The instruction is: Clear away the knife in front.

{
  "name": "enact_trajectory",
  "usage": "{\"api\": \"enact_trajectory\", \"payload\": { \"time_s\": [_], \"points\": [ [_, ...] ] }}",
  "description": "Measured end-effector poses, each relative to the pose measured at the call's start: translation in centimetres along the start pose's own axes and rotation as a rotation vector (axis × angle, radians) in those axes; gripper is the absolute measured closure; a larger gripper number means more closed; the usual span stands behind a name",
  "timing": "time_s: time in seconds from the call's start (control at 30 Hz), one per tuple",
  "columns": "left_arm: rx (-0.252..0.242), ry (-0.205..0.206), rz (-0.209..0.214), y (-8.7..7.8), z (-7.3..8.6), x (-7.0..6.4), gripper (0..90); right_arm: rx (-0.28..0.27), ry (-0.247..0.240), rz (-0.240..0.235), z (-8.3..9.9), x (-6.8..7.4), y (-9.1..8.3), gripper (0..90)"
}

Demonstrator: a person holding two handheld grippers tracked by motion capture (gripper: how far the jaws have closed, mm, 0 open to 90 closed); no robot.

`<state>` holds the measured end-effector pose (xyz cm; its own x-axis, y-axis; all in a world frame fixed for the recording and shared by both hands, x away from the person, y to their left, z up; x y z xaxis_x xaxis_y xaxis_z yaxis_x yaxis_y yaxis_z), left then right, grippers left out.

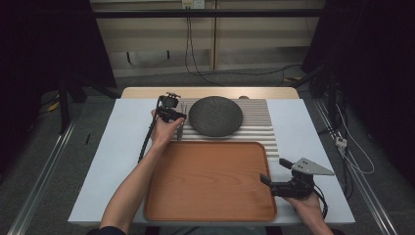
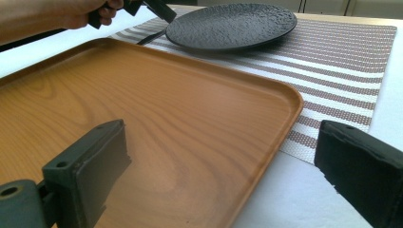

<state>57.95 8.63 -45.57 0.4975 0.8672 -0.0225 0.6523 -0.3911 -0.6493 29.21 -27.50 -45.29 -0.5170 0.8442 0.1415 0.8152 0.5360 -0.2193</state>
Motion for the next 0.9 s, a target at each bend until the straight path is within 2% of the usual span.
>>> {"api": "enact_trajectory", "payload": {
  "time_s": [0.17,0.27,0.43,0.5,0.73,0.9],
  "points": [
    [0.000,-0.025,0.007,0.6,0.0,0.0,61.6,0.000,-0.002,-0.002,0.0,0.0,0.0,4.0],
    [0.014,-0.020,0.019,1.1,0.0,-0.3,67.2,0.001,-0.001,-0.001,0.0,0.0,0.0,3.9],
    [0.038,0.002,0.003,1.4,-0.4,-0.6,73.5,0.002,-0.001,0.001,0.0,0.0,0.0,4.0],
    [0.056,0.001,-0.001,1.5,-0.7,-0.6,73.9,0.002,-0.002,0.000,0.0,0.0,0.0,4.0],
    [0.063,-0.029,0.015,1.9,-1.0,-0.3,76.2,-0.001,0.003,0.000,0.0,0.0,-0.1,3.9],
    [0.071,-0.022,0.024,2.1,-1.3,-0.1,77.2,-0.001,0.004,0.001,0.0,-0.1,-0.2,4.0]
  ]
}}
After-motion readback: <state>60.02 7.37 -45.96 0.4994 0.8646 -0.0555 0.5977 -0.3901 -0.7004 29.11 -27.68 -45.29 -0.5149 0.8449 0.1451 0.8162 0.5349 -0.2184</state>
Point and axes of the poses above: each handheld gripper's, and its own axes: y roughly forward along the jaws, z roughly out of its underside, x roughly to its left, the point moved 2 cm from there along y, roughly forward along the jaws, and after that the axes turned 11 degrees about -x, right-handed, at the moved point
